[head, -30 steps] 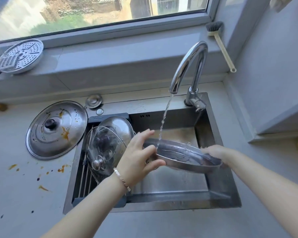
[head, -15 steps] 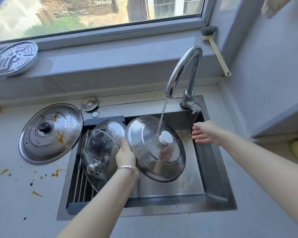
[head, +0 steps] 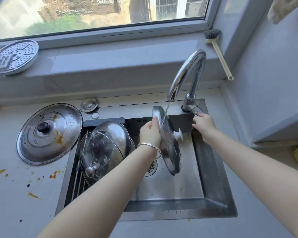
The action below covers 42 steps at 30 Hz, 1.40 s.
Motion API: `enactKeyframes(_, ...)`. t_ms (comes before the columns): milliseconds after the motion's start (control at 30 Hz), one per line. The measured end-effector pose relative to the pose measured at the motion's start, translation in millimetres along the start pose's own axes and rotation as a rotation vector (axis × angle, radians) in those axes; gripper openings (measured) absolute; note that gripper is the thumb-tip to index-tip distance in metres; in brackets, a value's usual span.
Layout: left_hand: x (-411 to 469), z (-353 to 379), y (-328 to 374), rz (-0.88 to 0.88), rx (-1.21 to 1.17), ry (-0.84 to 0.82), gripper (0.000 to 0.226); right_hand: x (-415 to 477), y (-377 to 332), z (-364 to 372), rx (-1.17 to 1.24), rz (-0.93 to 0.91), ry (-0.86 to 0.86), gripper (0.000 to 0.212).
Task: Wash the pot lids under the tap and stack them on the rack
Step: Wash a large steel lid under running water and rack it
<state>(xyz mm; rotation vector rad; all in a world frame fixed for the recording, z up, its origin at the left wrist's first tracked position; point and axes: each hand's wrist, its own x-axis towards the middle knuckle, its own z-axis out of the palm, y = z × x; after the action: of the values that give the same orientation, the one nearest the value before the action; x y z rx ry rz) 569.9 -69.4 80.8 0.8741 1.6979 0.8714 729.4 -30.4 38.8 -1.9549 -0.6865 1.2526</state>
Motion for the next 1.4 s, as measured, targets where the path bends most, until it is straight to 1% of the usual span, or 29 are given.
enactKeyframes(67,-6.1,-9.6,-5.0,0.022,0.030,-0.028,0.040,-0.3,-1.9,6.6,0.103,0.014,0.002,0.048)
enactKeyframes(133,-12.1,-20.3,-9.2,0.041,0.023,-0.048,0.037,1.6,-1.7,11.9,0.156,-0.004,0.006,0.045)
enactKeyframes(200,-16.8,-31.7,-11.5,0.045,0.034,-0.063,0.043,2.7,-2.4,15.2,0.204,-0.032,0.008,0.045)
enactKeyframes(267,-19.3,-41.3,-13.5,0.055,0.054,-0.067,0.048,4.8,-1.0,14.1,0.192,-0.034,-0.008,0.045)
enactKeyframes(333,-23.5,-47.8,-13.3,0.060,0.078,-0.059,0.049,4.1,2.0,10.1,0.083,-0.039,-0.073,0.043)
enactKeyframes(367,-26.2,-50.4,-13.1,0.060,0.081,-0.053,0.049,2.4,4.1,8.3,-0.020,-0.046,-0.130,0.045)
enactKeyframes(433,-30.3,-55.1,-13.9,0.056,0.069,-0.049,0.049,-7.5,8.1,7.9,-0.336,-0.055,-0.230,0.061)
enactKeyframes(500,-34.9,-59.8,-14.1,0.058,0.063,-0.045,0.049,-30.9,12.0,11.1,-0.580,-0.057,-0.336,0.062)
enactKeyframes(533,-37.1,-62.3,-14.3,0.055,0.055,-0.047,0.049,-46.0,13.9,13.1,-0.623,-0.037,-0.412,0.058)
enactKeyframes(567,-39.4,-64.3,-14.1,0.045,0.038,-0.049,0.050,-59.9,17.3,14.8,-0.611,-0.003,-0.498,0.054)
enactKeyframes(600,-42.0,-65.9,-12.8,0.035,0.019,-0.051,0.051,-73.2,21.0,16.1,-0.568,0.027,-0.572,0.049)
enactKeyframes(633,-44.9,-67.2,-11.5,0.031,0.004,-0.057,0.051,-83.7,25.1,16.4,-0.500,0.037,-0.611,0.044)
enactKeyframes(700,-50.4,-69.2,-9.4,0.035,-0.031,-0.071,0.050,-96.1,33.5,16.0,-0.368,-0.002,-0.600,0.037)
enactKeyframes(767,-54.4,-70.5,-7.2,0.046,-0.049,-0.103,0.048,-103.2,38.1,14.4,-0.329,-0.082,-0.556,0.032)
enactKeyframes(833,-58.1,-71.5,-4.4,0.042,-0.035,-0.150,0.042,-105.6,43.5,10.9,-0.361,-0.157,-0.492,0.029)
enactKeyframes(933,-61.0,-75.9,-4.6,0.029,0.011,-0.195,0.046,-104.6,51.8,0.4,-0.443,-0.232,-0.399,0.026)
enactKeyframes(967,-63.2,-78.7,-6.8,0.033,0.044,-0.195,0.043,-103.8,53.4,-3.4,-0.477,-0.257,-0.375,0.025)
enactKeyframes(1033,-66.8,-85.8,-15.7,0.062,0.181,-0.165,0.030,-102.1,53.6,-9.8,-0.549,-0.315,-0.330,0.023)
enactKeyframes(1067,-67.8,-89.9,-22.0,0.075,0.252,-0.143,0.023,-102.1,52.3,-11.5,-0.565,-0.342,-0.308,0.022)
enactKeyframes(1133,-71.2,-97.9,-33.8,0.080,0.315,-0.111,0.015,-101.5,50.4,-11.7,-0.544,-0.382,-0.266,0.022)
enactKeyframes(1200,-75.1,-103.7,-41.7,0.086,0.340,-0.090,0.013,-99.4,52.8,-9.9,-0.532,-0.397,-0.219,0.026)
enactKeyframes(1300,-79.8,-110.9,-47.0,0.095,0.409,-0.065,0.015,-94.8,61.3,-7.7,-0.684,-0.358,-0.141,0.034)
enactKeyframes(1333,-80.1,-113.0,-48.2,0.091,0.423,-0.060,0.015,-93.2,63.9,-7.3,-0.702,-0.327,-0.135,0.034)
enactKeyframes(1400,-80.4,-117.4,-50.3,0.076,0.429,-0.056,0.014,-93.3,65.8,-4.8,-0.650,-0.278,-0.159,0.032)
